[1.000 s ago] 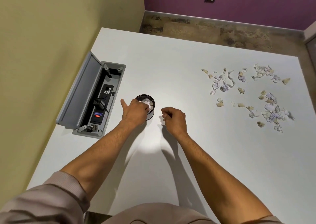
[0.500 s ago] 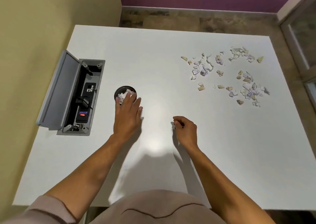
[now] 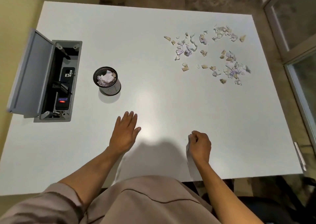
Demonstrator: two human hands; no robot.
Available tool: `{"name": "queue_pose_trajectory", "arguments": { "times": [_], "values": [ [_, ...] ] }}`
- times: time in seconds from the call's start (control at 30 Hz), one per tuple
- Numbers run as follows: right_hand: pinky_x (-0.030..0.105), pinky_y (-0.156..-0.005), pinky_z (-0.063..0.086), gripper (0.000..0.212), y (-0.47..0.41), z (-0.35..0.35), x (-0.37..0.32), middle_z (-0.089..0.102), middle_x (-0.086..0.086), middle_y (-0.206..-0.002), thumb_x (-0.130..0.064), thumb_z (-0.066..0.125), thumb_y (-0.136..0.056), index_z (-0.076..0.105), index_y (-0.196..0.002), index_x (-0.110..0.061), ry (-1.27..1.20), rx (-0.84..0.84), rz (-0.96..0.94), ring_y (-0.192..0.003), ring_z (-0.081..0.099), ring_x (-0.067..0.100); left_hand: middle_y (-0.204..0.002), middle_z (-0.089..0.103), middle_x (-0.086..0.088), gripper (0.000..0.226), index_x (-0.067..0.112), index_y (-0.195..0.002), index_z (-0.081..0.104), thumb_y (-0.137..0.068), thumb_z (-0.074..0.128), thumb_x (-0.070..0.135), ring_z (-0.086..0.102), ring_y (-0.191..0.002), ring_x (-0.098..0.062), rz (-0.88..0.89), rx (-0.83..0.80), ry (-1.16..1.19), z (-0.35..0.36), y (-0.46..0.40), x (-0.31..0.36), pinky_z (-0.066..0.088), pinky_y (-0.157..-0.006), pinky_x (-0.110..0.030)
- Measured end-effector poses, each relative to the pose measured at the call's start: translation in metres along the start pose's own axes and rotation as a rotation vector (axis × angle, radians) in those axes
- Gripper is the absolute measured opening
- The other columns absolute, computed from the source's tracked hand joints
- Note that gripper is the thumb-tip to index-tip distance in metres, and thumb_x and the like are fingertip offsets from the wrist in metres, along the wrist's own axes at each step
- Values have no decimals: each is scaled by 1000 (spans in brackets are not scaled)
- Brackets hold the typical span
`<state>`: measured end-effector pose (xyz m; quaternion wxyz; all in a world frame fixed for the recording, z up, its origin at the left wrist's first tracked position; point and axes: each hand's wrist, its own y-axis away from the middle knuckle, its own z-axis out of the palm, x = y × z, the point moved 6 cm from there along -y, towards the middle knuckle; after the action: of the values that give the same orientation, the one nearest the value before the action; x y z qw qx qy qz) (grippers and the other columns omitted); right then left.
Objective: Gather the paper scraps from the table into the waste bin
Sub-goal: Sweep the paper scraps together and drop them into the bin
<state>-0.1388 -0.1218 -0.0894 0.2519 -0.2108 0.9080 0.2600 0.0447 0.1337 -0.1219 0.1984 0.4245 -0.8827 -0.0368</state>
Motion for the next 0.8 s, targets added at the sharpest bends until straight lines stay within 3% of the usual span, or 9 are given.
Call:
{"name": "queue_pose_trajectory", "arguments": {
  "times": [0.1, 0.23, 0.33, 0.43, 0.53, 0.7, 0.8],
  "values": [
    [26, -71, 32, 31, 7, 4, 6, 45, 2, -82, -26, 49, -97, 35, -70, -21, 110, -70, -16, -77, 42, 18, -162, -3, 2, 64, 18, -155, 9, -101, 21, 50, -8, -150, -19, -30, -48, -47, 15, 5, -5, -4, -121, -46],
    [27, -68, 29, 25, 16, 11, 4, 47, 0, -85, -25, 55, -94, 42, -76, -14, 219, -146, -139, -82, 43, 19, -157, -21, 11, 63, 24, -153, -7, -100, 8, 53, -24, -145, -12, -65, -73, -54, 21, 4, -6, -13, -119, -44],
    [25, -64, 30, 17, 19, 16, -3, 48, 1, -86, -13, 50, -95, 51, -79, -13, 214, -160, -189, -82, 44, 19, -156, -24, 11, 63, 25, -152, -12, -98, 4, 53, -26, -144, -12, -70, -79, -48, 21, 4, -5, -16, -118, -42],
    [27, -52, 13, 33, 17, 22, -16, 27, -5, -65, 4, 40, -83, 24, -65, -19, 142, -140, -164, -64, 24, 15, -155, -27, 11, 63, 25, -151, -15, -97, 2, 54, -29, -143, -11, -63, -89, -51, 21, 3, -6, -20, -116, -41],
    [29, -53, 7, 34, 15, 28, -29, 19, -4, -62, 10, 37, -64, 21, -63, -20, 219, -148, -189, -62, 17, 15, -155, -26, 11, 63, 25, -151, -15, -97, 3, 54, -30, -143, -11, -63, -89, -55, 22, 2, -8, -23, -115, -39],
    [31, -50, 9, 30, 10, 34, -34, 26, -2, -61, 13, 39, -59, 28, -60, -15, 414, -134, -290, -61, 22, 17, -156, -25, 12, 62, 27, -151, -15, -98, 3, 54, -29, -143, -10, -73, -74, -66, 24, 2, -10, -26, -114, -37],
    [29, -48, 16, 25, 4, 40, -31, 38, 1, -67, 9, 45, -71, 37, -68, -14, 500, -127, -284, -62, 33, 19, -156, -24, 11, 63, 25, -153, -10, -99, 6, 53, -29, -143, -10, -69, -72, -83, 25, 0, -9, -26, -113, -38]
  ]
}}
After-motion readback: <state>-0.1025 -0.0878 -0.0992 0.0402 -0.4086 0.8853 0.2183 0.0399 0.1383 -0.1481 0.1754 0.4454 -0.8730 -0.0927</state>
